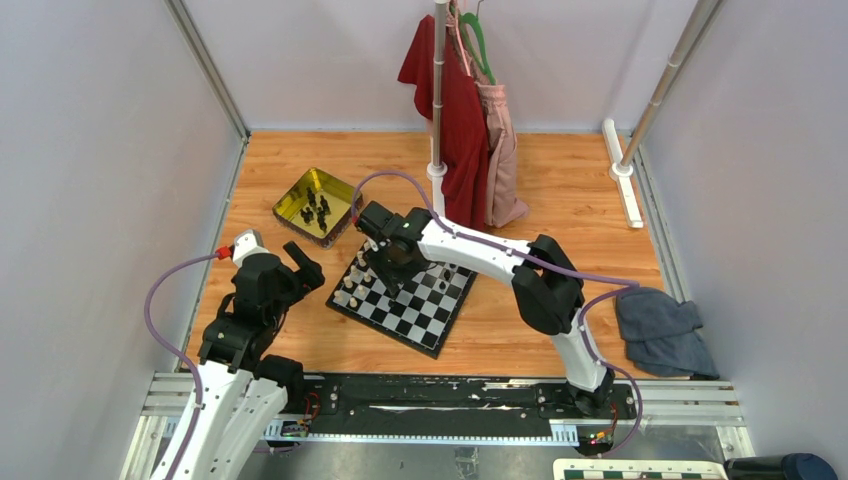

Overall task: Set up the chess pieces on the board
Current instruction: Pick up the chess piece from the chessboard.

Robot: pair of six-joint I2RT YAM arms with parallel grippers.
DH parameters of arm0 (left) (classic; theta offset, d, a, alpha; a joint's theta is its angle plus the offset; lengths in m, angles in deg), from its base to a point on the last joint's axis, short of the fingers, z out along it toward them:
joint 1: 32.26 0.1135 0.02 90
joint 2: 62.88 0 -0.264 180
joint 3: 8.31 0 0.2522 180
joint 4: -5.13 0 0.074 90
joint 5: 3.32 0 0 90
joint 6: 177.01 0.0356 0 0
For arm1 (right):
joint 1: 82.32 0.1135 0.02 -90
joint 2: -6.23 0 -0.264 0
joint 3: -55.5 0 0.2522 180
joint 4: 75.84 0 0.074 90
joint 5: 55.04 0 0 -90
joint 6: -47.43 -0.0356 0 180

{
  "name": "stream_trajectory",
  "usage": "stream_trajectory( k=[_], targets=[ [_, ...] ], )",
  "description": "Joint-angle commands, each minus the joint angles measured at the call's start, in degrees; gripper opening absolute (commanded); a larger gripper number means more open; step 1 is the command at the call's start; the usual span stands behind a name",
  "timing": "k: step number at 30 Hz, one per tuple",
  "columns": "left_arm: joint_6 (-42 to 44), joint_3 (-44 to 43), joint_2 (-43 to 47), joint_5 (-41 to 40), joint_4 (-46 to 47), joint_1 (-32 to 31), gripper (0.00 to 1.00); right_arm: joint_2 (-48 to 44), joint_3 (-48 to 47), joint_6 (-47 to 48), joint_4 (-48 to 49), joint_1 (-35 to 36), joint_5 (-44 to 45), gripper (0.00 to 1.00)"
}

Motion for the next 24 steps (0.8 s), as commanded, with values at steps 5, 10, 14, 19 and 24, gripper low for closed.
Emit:
stream_trajectory(
  k=[5, 10, 14, 19, 24],
  targets=[
    [0.27, 0.55, 0.18, 0.71, 0.58, -0.24, 1.00, 2.13, -3.08, -1.02, -1.84, 1.03, -0.90, 0.52],
    [0.34, 0.62, 0.18, 0.75, 0.68, -0.24, 1.00, 2.97, -3.57, -1.16, -1.91, 1.19, -1.22, 0.52],
    [0.37, 0.63, 0.18, 0.75, 0.67, -0.24, 1.00, 3.60, -3.80, -1.24, -1.83, 1.30, -1.30, 0.51],
    [0.45, 0.78, 0.18, 0.76, 0.81, -0.24, 1.00, 4.17, -3.63, -1.39, -1.78, 1.29, -1.34, 0.50],
    [0.49, 0.98, 0.00, 0.75, 0.97, -0.24, 1.00, 4.70, -3.45, -1.47, -1.62, 1.33, -1.58, 0.48]
  ],
)
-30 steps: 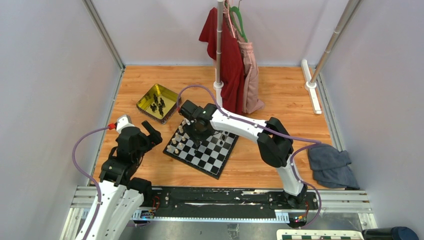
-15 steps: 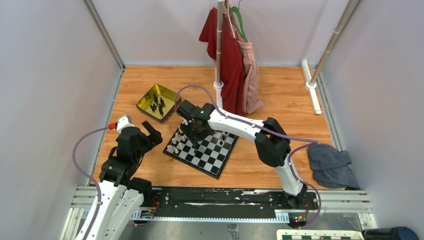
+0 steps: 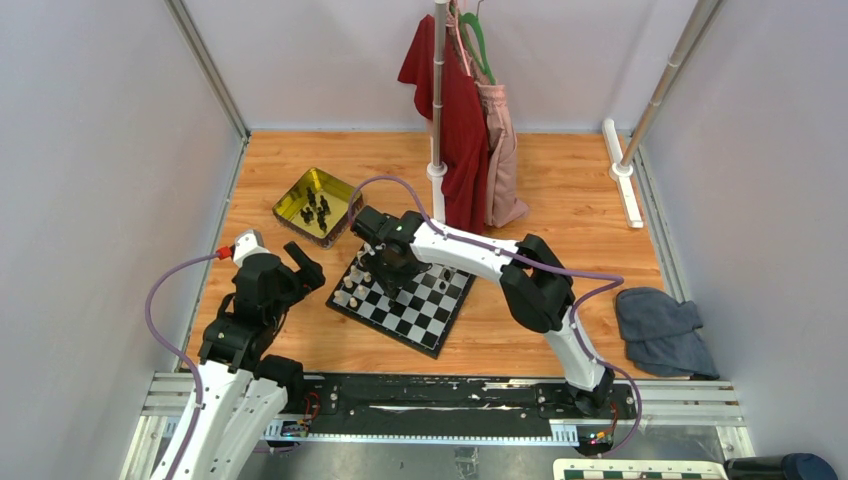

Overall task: Set up the chess pieces on the board
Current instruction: Pick up the chess piece from the chessboard.

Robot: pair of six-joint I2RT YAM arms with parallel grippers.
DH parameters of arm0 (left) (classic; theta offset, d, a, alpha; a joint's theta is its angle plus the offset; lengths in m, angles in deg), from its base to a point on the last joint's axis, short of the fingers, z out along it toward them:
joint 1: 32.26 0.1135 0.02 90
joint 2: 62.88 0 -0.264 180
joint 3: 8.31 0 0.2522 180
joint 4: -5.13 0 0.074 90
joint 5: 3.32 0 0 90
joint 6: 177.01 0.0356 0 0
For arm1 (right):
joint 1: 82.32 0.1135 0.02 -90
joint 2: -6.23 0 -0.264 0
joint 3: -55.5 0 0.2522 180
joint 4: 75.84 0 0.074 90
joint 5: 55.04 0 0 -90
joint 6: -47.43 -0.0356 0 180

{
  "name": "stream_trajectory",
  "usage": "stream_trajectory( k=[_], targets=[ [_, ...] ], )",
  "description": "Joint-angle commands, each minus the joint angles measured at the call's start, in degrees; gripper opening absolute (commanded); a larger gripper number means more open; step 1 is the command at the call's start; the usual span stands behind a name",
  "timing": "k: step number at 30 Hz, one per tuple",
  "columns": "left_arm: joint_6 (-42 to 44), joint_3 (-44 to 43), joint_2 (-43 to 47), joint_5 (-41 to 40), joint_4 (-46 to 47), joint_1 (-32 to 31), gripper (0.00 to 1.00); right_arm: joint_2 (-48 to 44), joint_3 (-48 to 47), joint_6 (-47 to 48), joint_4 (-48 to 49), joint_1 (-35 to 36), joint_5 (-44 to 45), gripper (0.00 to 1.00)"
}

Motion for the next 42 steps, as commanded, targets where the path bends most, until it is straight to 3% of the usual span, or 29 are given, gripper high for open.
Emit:
stream_trajectory(
  k=[1, 21, 34, 42],
  targets=[
    [0.48, 0.96, -0.04, 0.32, 0.94, -0.24, 1.00, 1.22, -1.33, -0.50, -1.55, 0.94, -0.55, 0.47],
    [0.56, 1.21, -0.09, 0.40, 1.17, -0.24, 1.00, 2.80, -1.75, -0.39, -1.34, 0.94, -1.39, 0.34],
    [0.63, 1.11, -0.42, 0.49, 1.17, -0.24, 1.00, 2.97, -2.96, 1.12, -2.70, 0.93, -0.76, 0.03],
    [0.51, 0.97, -0.04, 0.40, 0.90, -0.19, 1.00, 0.37, -1.14, 0.85, -2.68, 0.94, 1.34, 0.00]
  ],
)
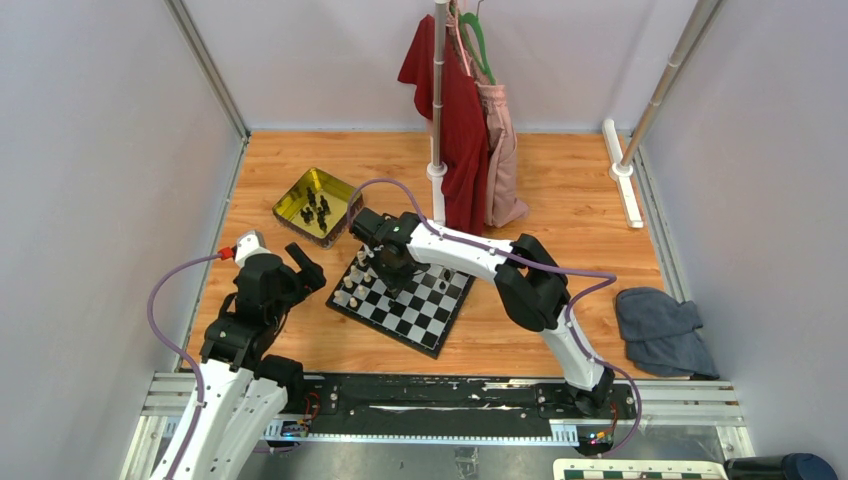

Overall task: Set up the chess pieces on the board
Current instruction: Pick up the chess piece from the chessboard, then place the chess piece on the chessboard.

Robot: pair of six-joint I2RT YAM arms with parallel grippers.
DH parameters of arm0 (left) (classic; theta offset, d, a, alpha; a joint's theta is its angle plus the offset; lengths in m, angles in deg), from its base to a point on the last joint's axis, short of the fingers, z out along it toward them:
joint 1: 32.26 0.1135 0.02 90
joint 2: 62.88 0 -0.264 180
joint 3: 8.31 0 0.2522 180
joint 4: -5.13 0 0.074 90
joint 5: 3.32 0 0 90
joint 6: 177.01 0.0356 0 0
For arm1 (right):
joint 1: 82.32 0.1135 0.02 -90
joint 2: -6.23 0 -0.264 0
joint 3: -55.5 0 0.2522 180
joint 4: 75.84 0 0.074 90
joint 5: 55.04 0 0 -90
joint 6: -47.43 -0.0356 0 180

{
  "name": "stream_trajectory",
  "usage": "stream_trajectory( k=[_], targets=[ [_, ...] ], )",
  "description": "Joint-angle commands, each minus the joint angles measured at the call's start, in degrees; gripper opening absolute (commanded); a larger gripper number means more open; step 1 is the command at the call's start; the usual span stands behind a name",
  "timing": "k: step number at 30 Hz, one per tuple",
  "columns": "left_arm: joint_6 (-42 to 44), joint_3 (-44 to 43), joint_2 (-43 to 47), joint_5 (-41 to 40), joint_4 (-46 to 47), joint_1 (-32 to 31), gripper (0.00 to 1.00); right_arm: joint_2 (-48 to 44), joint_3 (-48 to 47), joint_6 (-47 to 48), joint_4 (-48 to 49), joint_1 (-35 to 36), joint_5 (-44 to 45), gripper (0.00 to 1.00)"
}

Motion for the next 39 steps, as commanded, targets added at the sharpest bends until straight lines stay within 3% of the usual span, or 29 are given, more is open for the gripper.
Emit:
stream_trajectory(
  k=[1, 13, 27, 39],
  targets=[
    [0.48, 0.19, 0.49, 0.27, 0.81, -0.23, 1.00, -2.12, 0.42, 0.94, -1.88, 0.96, 3.00, 0.00],
    [0.10, 0.36, 0.80, -0.52, 0.66, -0.24, 1.00, -9.94, 8.72, 1.51, -2.23, 0.47, 11.34, 0.00],
    [-0.05, 0.24, 1.16, -0.83, 0.42, -0.24, 1.00, -16.21, 19.94, -1.26, 0.40, 0.00, 12.65, 0.00],
    [-0.05, 0.34, 1.16, -0.69, 0.45, -0.24, 1.00, -15.59, 21.60, -1.83, 1.87, -0.80, 11.95, 0.00]
  ],
)
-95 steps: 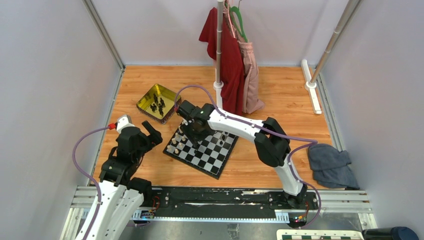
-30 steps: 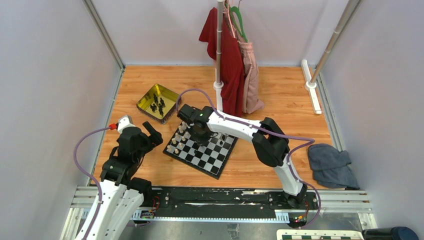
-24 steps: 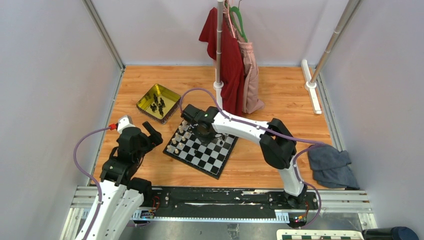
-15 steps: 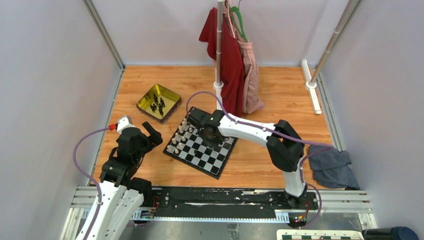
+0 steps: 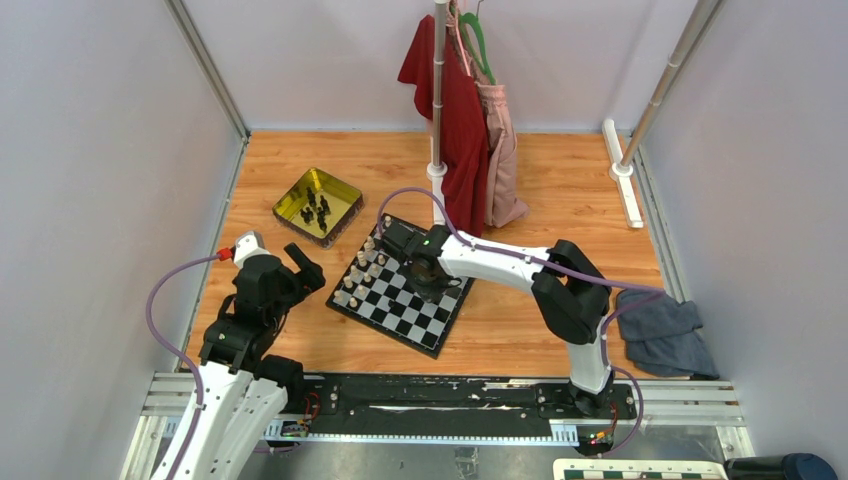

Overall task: Set up the chess pieces on the board
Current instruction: Place the chess piece on the chessboard.

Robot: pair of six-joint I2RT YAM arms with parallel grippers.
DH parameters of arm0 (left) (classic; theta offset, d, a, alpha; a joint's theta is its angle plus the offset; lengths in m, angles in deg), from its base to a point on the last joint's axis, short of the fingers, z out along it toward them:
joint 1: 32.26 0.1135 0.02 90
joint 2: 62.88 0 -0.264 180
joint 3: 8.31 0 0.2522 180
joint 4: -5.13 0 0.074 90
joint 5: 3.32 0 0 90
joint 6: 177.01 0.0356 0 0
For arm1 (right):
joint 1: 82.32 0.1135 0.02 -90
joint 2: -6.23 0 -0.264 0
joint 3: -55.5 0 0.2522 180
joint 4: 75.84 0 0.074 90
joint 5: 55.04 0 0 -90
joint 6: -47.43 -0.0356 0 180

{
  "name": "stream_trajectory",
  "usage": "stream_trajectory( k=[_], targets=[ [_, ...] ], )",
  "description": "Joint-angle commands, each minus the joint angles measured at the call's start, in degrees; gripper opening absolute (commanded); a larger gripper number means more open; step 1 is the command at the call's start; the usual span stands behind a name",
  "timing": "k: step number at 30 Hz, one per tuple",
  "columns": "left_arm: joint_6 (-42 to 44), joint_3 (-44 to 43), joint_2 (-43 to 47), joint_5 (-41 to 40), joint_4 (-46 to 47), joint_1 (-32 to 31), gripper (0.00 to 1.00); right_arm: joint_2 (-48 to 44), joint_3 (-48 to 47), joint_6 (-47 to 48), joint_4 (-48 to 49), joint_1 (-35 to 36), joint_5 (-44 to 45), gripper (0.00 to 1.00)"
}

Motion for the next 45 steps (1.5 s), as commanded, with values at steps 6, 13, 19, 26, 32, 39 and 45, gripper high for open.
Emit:
stream_trajectory(
  k=[6, 13, 19, 26, 32, 39, 45],
  targets=[
    [0.03, 0.42, 0.31, -0.41, 0.56, -0.22, 1.00, -0.74, 1.93, -1.30, 0.60, -1.20, 0.63, 0.00],
    [0.08, 0.54, 0.42, -0.23, 0.64, -0.24, 1.00, -0.90, 2.76, -1.53, 1.33, -1.80, 0.10, 0.00],
    [0.09, 0.49, 0.42, -0.15, 0.65, -0.24, 1.00, -0.99, 3.38, -1.77, 1.77, -2.05, -0.29, 0.00],
    [0.13, 0.55, 0.32, -0.15, 0.60, -0.24, 1.00, -0.88, 3.65, -1.84, 1.95, -2.14, -0.83, 0.10],
    [0.25, 0.63, 0.20, -0.15, 0.79, -0.24, 1.00, -0.83, 3.78, -1.94, 1.87, -2.12, -1.05, 0.28],
    [0.41, 0.59, 0.07, 0.03, 0.89, -0.24, 1.00, -0.57, 3.05, -2.20, 1.71, -2.10, -1.40, 0.30],
    [0.83, 0.36, -1.23, 0.56, 1.01, -0.23, 1.00, -1.33, 1.54, -1.42, 0.09, -2.10, -0.60, 0.31]
  ],
)
